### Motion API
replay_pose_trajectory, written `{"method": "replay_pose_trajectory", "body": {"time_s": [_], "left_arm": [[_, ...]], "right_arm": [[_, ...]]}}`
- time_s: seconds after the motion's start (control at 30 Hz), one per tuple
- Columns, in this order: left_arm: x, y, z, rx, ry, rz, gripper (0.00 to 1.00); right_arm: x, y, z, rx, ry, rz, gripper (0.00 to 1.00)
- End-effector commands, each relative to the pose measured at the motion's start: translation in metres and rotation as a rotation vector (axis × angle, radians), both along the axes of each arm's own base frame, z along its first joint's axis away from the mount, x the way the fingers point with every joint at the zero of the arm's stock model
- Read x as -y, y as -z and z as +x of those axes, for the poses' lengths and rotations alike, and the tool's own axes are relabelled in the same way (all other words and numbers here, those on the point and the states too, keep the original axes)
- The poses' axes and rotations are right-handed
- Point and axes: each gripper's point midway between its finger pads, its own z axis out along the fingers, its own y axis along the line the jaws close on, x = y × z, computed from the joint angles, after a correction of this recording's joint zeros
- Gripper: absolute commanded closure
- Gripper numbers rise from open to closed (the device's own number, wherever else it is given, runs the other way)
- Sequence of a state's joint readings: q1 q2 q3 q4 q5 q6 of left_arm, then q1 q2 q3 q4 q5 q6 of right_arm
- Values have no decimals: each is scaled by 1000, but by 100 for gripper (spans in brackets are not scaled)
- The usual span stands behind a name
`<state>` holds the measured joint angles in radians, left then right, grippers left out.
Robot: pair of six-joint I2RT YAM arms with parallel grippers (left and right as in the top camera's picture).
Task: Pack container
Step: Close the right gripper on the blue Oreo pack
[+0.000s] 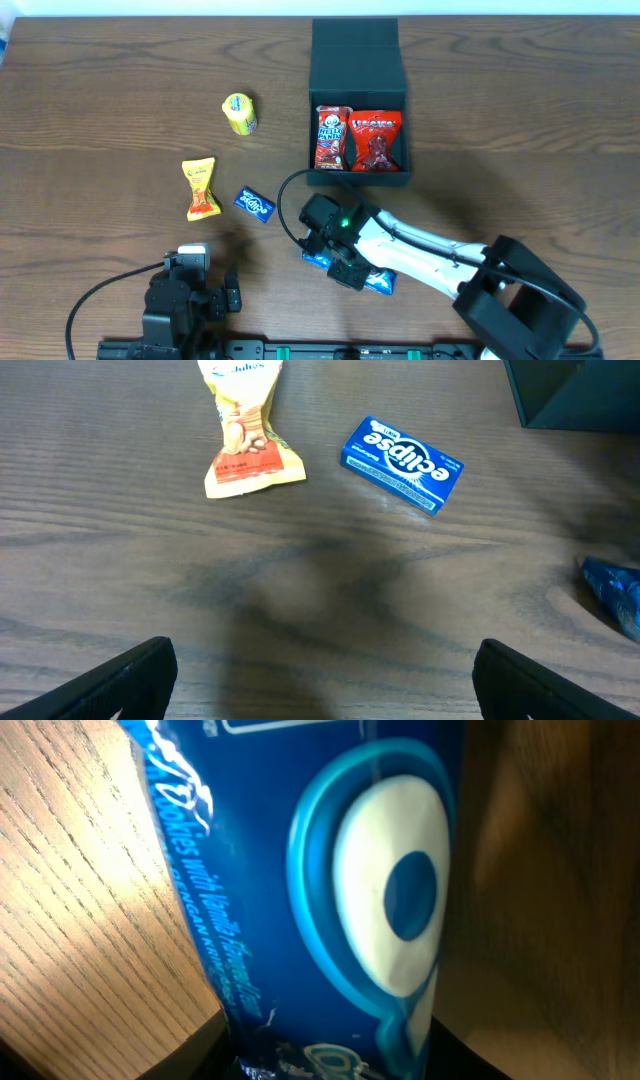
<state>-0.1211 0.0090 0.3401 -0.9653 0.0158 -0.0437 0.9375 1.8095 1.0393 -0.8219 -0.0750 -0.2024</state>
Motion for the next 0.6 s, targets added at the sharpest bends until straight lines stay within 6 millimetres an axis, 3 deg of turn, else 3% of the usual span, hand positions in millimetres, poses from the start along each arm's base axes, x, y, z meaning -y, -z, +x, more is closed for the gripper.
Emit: {"method": "replay_pose_trajectory", "body": {"time_s": [0.0,0.57], "left_arm": [[-1,17,-6,-54,6,17,4],[-1,17,-6,-54,6,17,4]], "right_arm": [[1,5,-4,-14,-12,-14,59],[1,5,-4,-14,-1,-14,70]]}}
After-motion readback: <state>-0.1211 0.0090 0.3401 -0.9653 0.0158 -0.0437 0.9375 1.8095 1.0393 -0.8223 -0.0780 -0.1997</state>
